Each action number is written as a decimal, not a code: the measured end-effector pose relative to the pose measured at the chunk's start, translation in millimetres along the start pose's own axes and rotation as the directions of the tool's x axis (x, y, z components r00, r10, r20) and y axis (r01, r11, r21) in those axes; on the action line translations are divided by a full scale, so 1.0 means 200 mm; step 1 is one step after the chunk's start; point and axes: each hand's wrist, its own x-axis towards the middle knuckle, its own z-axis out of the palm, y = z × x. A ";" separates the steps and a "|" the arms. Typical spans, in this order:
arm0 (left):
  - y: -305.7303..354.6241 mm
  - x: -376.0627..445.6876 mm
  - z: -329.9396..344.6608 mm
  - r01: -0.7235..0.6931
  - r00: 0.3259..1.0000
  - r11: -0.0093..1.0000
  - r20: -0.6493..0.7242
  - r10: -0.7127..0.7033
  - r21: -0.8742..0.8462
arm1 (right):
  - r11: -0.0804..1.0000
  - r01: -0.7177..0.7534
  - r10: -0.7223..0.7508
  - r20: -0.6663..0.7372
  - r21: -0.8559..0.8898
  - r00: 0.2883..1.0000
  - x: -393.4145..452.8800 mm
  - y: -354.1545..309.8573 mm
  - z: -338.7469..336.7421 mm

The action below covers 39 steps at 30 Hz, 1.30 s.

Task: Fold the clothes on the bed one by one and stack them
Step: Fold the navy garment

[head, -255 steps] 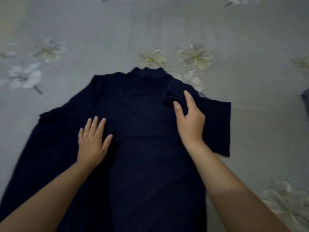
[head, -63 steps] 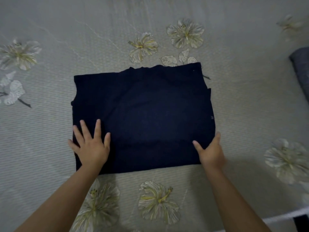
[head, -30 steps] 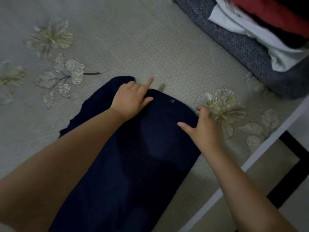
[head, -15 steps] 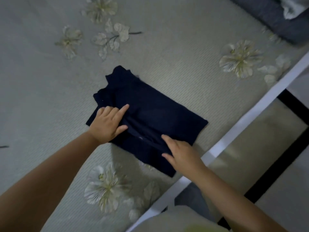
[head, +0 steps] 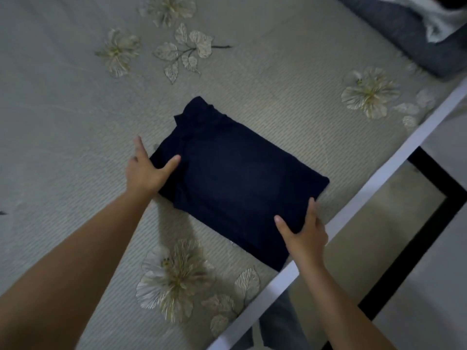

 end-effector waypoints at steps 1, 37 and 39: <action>0.05 0.02 0.02 0.041 0.999 0.998 0.031 -0.042 0.038 | 0.998 -0.052 0.053 -0.013 0.029 0.999 0.01 -0.04 0.03; 2.79 0.15 0.11 -0.593 0.790 0.804 -0.230 0.568 -0.054 | 0.879 0.471 -0.396 -0.433 0.078 0.810 1.37 -1.00 -2.09; 3.11 0.23 0.13 -0.643 0.744 0.765 -0.269 0.612 -0.037 | 0.848 0.511 -0.384 -0.498 0.145 0.778 1.54 -1.08 -2.27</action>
